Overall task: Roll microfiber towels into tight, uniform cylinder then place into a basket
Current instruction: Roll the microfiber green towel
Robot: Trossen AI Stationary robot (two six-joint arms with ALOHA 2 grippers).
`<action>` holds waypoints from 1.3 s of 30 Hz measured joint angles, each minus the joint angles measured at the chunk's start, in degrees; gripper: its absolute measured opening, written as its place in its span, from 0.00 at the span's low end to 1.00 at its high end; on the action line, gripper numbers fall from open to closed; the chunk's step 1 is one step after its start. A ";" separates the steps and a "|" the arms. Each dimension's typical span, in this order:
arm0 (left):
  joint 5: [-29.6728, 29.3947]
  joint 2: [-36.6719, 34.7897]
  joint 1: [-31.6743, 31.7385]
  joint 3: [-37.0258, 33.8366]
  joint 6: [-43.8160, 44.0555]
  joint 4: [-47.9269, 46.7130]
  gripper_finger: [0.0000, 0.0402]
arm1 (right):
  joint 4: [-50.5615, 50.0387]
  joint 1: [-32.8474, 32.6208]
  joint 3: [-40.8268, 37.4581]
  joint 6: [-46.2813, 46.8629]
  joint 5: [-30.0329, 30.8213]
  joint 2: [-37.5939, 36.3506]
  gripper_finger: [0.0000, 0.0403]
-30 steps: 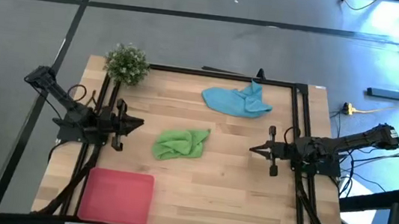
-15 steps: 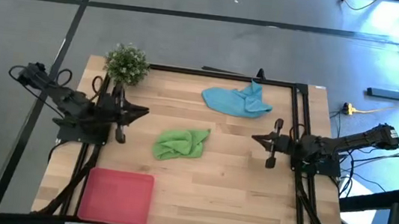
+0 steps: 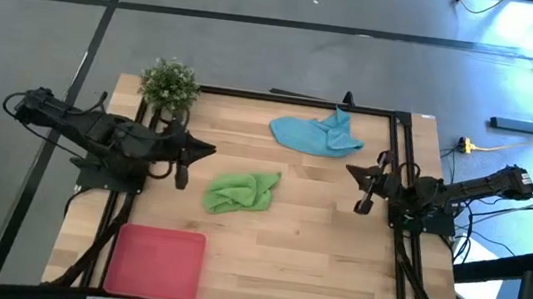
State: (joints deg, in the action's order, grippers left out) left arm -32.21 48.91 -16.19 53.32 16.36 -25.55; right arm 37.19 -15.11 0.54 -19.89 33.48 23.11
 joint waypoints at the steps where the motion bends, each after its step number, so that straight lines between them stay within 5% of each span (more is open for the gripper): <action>1: 0.26 0.28 0.45 0.00 0.00 -0.05 0.07 | -0.14 0.00 0.00 -0.04 0.87 0.03 0.01; 25: 0.01 2.32 1.66 0.04 -0.12 -0.20 0.05 | 2.23 0.00 0.67 7.51 3.39 0.00 0.01; 33: 10.86 11.51 6.37 2.95 0.07 -5.09 0.00 | -5.18 0.00 7.40 4.58 2.75 0.00 0.01; 39: 20.53 18.09 6.80 3.52 -0.20 -6.51 0.00 | -20.51 -0.04 15.60 4.60 -2.44 0.04 0.01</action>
State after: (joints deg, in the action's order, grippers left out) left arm -11.68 67.00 -9.39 56.84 16.16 -32.05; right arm 16.68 -15.16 16.14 -15.29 31.04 23.16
